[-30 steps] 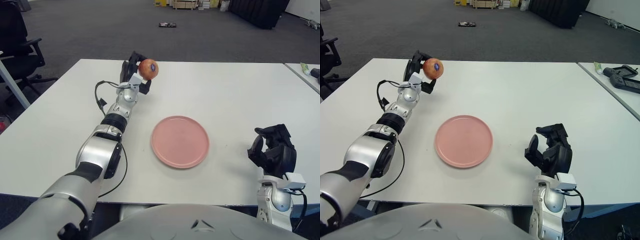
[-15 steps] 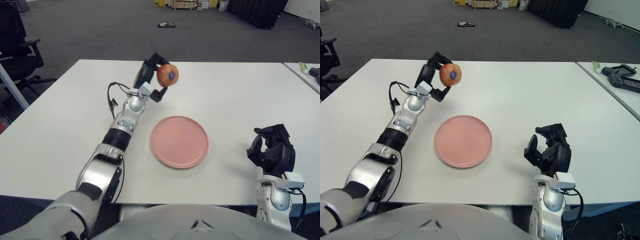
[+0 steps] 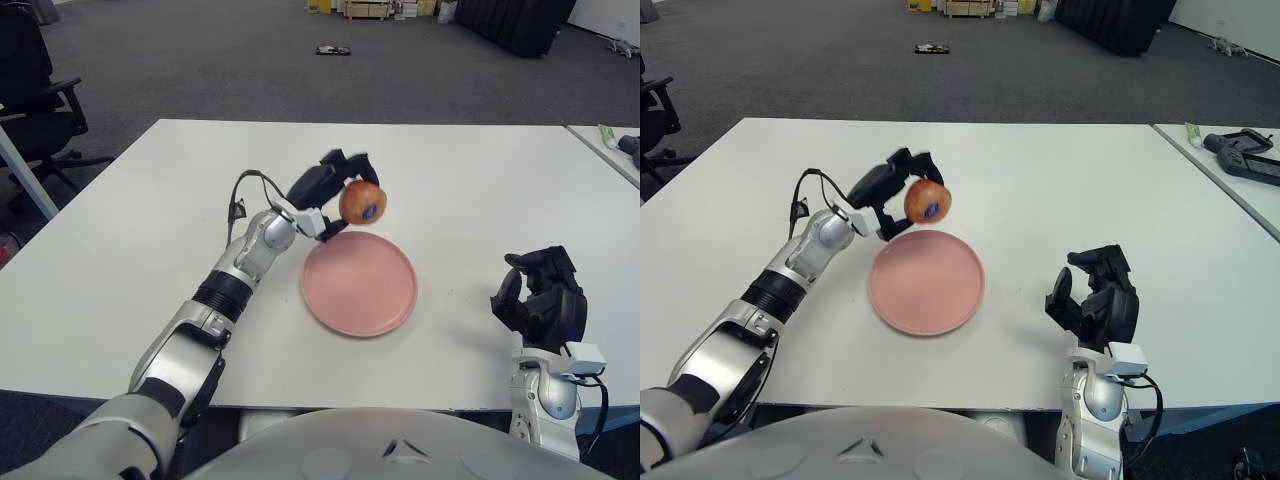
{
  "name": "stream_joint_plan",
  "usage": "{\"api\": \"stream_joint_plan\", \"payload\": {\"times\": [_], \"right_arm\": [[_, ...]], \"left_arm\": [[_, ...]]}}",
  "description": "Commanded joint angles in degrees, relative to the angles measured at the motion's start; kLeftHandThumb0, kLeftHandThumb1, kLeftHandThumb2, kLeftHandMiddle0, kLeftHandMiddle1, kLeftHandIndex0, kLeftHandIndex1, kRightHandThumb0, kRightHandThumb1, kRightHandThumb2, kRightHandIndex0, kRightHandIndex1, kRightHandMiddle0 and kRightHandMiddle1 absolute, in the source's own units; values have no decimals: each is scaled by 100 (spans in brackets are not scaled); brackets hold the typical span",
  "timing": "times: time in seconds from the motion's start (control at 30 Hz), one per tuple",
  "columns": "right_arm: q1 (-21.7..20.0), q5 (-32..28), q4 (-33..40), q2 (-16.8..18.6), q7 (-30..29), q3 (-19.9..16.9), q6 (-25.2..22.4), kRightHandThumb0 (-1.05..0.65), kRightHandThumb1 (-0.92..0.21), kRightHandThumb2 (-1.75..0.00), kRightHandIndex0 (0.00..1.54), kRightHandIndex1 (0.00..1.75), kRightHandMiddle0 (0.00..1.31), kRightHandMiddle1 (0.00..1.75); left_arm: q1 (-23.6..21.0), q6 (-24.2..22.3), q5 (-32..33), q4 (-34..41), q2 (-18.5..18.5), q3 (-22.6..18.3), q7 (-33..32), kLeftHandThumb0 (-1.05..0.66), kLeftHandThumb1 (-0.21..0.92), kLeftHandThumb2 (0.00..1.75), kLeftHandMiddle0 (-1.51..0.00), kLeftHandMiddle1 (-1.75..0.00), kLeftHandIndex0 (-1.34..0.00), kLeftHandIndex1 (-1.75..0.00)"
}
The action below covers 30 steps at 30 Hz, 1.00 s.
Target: Put the apple into the plate.
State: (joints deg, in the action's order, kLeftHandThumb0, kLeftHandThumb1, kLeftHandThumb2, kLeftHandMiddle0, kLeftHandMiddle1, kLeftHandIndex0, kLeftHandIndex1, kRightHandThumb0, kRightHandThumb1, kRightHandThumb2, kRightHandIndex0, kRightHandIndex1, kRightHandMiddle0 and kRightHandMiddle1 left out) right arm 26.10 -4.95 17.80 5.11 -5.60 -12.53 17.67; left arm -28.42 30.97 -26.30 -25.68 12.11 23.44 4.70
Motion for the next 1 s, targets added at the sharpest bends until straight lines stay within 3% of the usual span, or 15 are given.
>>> {"api": "stream_joint_plan", "payload": {"times": [0.0,0.3,0.57,0.77,0.9,0.97], "right_arm": [[-82,64,-60,-19,-14,-10,82,-41,-53,-105,62,147,44,175],[-109,-60,-94,0,24,-16,160,-41,-53,-106,62,146,45,175],[-86,-148,-37,40,28,20,162,-42,-52,-107,63,144,45,175],[-90,-16,-67,39,-65,2,133,-42,-52,-107,63,144,45,175],[-89,12,-69,39,-77,16,159,-42,-51,-108,64,145,46,175],[-89,22,-76,21,-63,25,177,-42,-51,-108,64,145,46,175]], "left_arm": [[17,229,-153,-143,128,161,153,0,-6,168,-95,-156,-67,-175],[-155,745,-618,-552,350,553,407,0,2,161,-90,-158,-61,-175],[-383,1378,-1412,-712,586,865,35,0,3,159,-89,-158,-60,-175],[-467,1267,-1946,-736,633,1063,-88,0,3,160,-88,-160,-60,-175],[-599,1447,-2185,-962,665,1240,-230,0,5,158,-85,-162,-58,-175],[-663,1559,-2255,-1045,700,1317,-263,0,4,159,-84,-170,-62,-166]]}}
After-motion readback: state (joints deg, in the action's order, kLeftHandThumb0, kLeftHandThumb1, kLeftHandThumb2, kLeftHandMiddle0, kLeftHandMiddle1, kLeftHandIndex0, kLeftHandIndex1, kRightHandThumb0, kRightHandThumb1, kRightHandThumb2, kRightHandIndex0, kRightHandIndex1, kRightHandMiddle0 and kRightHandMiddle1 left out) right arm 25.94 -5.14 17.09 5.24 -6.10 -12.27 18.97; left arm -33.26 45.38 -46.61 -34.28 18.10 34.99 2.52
